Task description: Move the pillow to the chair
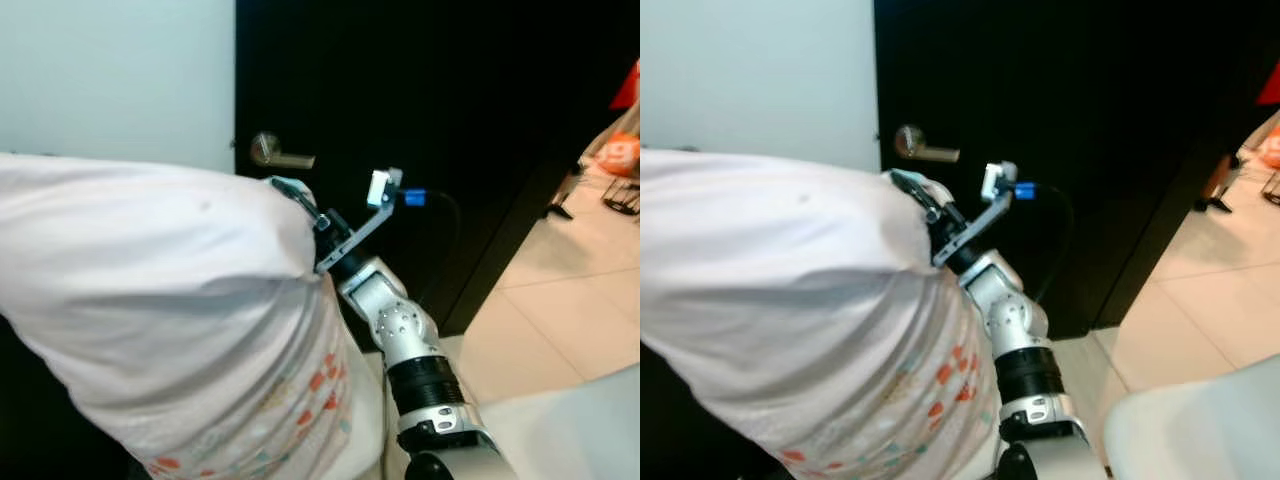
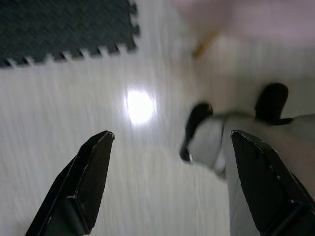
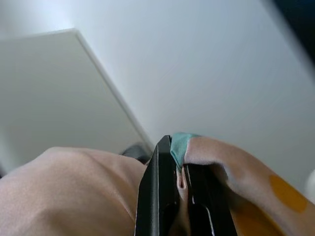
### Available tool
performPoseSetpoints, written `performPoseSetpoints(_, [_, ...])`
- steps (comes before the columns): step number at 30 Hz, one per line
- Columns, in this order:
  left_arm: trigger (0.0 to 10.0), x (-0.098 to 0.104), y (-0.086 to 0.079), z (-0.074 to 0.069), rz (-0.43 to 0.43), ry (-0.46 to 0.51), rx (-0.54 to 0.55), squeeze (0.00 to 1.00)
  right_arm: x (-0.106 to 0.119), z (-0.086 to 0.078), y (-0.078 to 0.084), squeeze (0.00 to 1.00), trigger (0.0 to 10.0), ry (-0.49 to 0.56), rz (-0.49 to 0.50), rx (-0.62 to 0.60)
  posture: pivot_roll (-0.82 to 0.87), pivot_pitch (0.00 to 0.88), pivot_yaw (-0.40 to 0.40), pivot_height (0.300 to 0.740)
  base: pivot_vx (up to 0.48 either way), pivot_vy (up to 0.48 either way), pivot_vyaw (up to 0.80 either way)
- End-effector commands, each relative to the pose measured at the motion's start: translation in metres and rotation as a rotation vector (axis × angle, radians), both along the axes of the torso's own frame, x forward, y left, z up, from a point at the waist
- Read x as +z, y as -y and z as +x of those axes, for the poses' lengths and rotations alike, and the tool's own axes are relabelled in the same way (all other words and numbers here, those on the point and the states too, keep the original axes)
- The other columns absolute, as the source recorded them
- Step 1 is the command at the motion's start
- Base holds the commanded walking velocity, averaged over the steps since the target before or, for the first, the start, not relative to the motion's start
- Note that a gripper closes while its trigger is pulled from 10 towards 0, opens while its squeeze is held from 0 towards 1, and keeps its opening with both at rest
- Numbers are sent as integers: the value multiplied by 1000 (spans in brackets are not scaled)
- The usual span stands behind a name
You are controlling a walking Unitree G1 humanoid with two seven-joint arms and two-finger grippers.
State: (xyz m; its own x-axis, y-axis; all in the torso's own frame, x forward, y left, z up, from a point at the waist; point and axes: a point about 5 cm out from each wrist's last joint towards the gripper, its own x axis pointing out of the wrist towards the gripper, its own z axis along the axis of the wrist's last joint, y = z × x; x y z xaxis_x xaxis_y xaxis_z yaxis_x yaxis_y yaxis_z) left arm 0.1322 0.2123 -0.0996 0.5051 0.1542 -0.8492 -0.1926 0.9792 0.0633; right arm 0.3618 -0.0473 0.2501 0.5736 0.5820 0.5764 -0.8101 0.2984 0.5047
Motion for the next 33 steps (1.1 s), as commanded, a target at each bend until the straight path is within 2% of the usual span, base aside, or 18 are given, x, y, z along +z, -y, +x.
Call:
performPoseSetpoints(1, [10000,-6,5,-15,-15,-54,-11,0,18,3,5,0,10000,63,53,-86,156,39,-108,740,274,0,0])
performPoseSetpoints(3, [10000,-6,6,-15,-23,-50,-1,0,19,9,13,0,10000,39,43,-153,157,40,-109,740,270,0,0])
performPoseSetpoints(4, [10000,-6,6,-15,-33,-46,11,0,24,15,23,0,10000,28,21,-249,160,42,-110,740,0,0,0])
performPoseSetpoints(7, [10000,-6,6,-16,-38,-48,13,0,28,20,32,0,10000,20,7,-320,160,43,-110,740,0,0,0])
performPoseSetpoints(8, [10000,-6,6,-16,-36,-48,14,0,36,21,38,0,10000,61,-24,-379,163,42,-110,740,0,0,0])
performPoseSetpoints(11, [10000,-7,6,-17,-36,-48,15,0,39,22,41,0,10000,74,-31,-399,163,42,-110,740,0,0,0])
performPoseSetpoints(13, [10000,-7,6,-17,-40,-49,9,0,52,28,61,0,10000,107,-126,-627,167,36,-116,740,0,0,0])
performPoseSetpoints(18, [10000,-7,7,-19,-44,-52,11,0,66,35,94,0,10000,110,-178,-835,169,33,-117,740,0,0,0])
performPoseSetpoints(19, [10000,-7,7,-19,-44,-52,11,0,66,35,94,0,10000,110,-178,-835,169,33,-117,740,0,0,0])
performPoseSetpoints(20, [10000,-7,7,-19,-44,-52,11,0,70,36,105,0,10000,118,-180,-875,169,33,-117,740,0,0,0])
performPoseSetpoints(24, [10000,-7,8,-19,-45,-51,10,0,73,37,111,0,10000,123,-176,-902,169,37,-119,740,0,0,0])
performPoseSetpoints(25, [10000,-8,8,-20,-45,-52,8,0,79,37,125,0,10000,138,-179,-955,171,42,-119,740,0,0,0])
performPoseSetpoints(26, [10000,-8,8,-20,-45,-52,8,0,79,37,125,0,10000,138,-179,-955,171,42,-119,740,0,0,0])
performPoseSetpoints(27, [10000,-8,8,-21,-45,-54,6,0,84,35,134,0,10000,166,-192,-1000,170,43,-117,740,0,0,0])
performPoseSetpoints(30, [10000,-8,7,-24,-44,-58,4,0,86,34,130,0,10000,219,-213,-988,171,48,-114,740,0,0,0])
performPoseSetpoints(31, [10000,-9,7,-25,-44,-60,4,0,74,35,108,0,10000,233,-255,-905,168,54,-111,740,0,0,0])
performPoseSetpoints(32, [10000,-9,6,-26,-44,-63,6,0,49,35,74,0,10000,226,-331,-748,166,59,-110,740,0,0,0])
performPoseSetpoints(33, [10000,-9,6,-26,-44,-63,6,0,49,35,74,0,10000,226,-331,-748,166,59,-110,740,0,0,0])
